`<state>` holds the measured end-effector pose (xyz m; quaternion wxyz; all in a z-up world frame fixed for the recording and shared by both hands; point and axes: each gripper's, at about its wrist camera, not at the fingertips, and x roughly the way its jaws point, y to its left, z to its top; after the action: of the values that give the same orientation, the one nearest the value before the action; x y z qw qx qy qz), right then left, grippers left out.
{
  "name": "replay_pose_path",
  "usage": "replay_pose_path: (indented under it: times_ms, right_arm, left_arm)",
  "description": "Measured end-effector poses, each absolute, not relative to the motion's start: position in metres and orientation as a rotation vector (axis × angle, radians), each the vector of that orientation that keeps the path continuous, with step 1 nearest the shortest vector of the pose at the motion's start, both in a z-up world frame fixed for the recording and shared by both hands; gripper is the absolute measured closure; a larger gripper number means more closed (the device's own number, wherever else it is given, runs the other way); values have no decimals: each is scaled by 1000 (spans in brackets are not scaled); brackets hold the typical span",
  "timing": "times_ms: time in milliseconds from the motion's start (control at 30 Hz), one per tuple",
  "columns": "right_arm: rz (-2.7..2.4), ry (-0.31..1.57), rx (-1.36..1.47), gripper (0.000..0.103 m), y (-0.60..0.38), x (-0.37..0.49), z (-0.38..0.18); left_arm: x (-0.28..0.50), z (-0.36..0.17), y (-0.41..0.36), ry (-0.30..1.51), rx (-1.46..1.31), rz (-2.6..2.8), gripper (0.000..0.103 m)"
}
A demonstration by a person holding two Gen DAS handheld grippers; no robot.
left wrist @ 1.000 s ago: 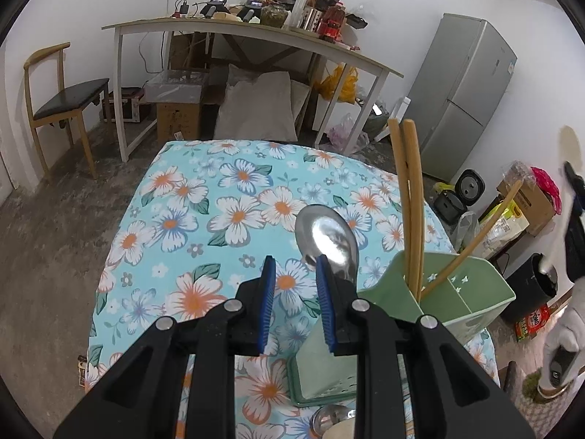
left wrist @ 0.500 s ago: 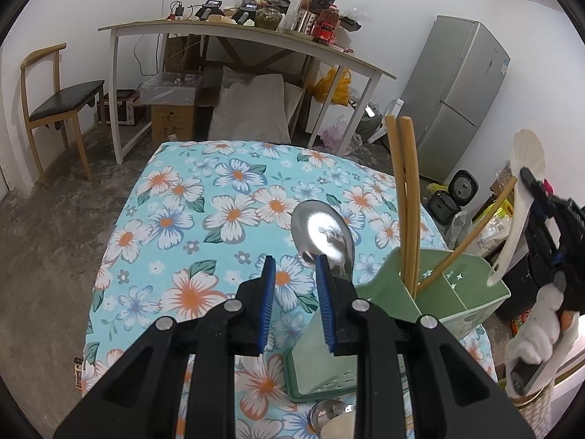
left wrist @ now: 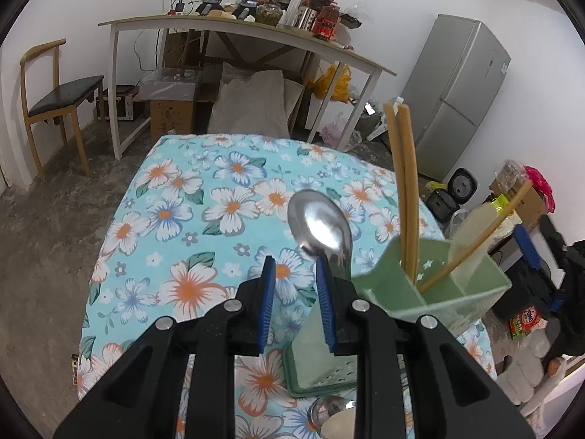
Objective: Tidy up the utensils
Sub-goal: 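Lower the white spoon into the basket and open the right tool, then grasp the green basket rim with the right tool while the left tool lowers the metal spoon into it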
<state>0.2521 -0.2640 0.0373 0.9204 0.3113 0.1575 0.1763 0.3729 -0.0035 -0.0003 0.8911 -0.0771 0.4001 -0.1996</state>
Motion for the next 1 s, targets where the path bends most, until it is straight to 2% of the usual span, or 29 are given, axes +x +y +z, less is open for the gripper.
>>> replay_pose_path:
  times_ms: [100,267,467,500,833,1000]
  right_arm:
    - [331,396,644,56,-274,256,37]
    - [390,651,740,56,-290,290,18]
    - [457,842,812,66,-291,306,-2]
    - [465,862,816,70,-291,305,-3]
    - [514,1030,844,84,-292,317,1]
    - [542,1056,891,85,-291,321,-3]
  left_arm:
    - [374,-5,-5,841,-174,-420,81]
    - [374,-9,-4,854,-193,-428,81]
    - [375,-14,0,868,-224,-443,82]
    - [375,-15,0,872,-227,-446,82]
    - [380,-29,8,932,-326,-486,82]
    - [382,-38,16,958,-451,-489,86]
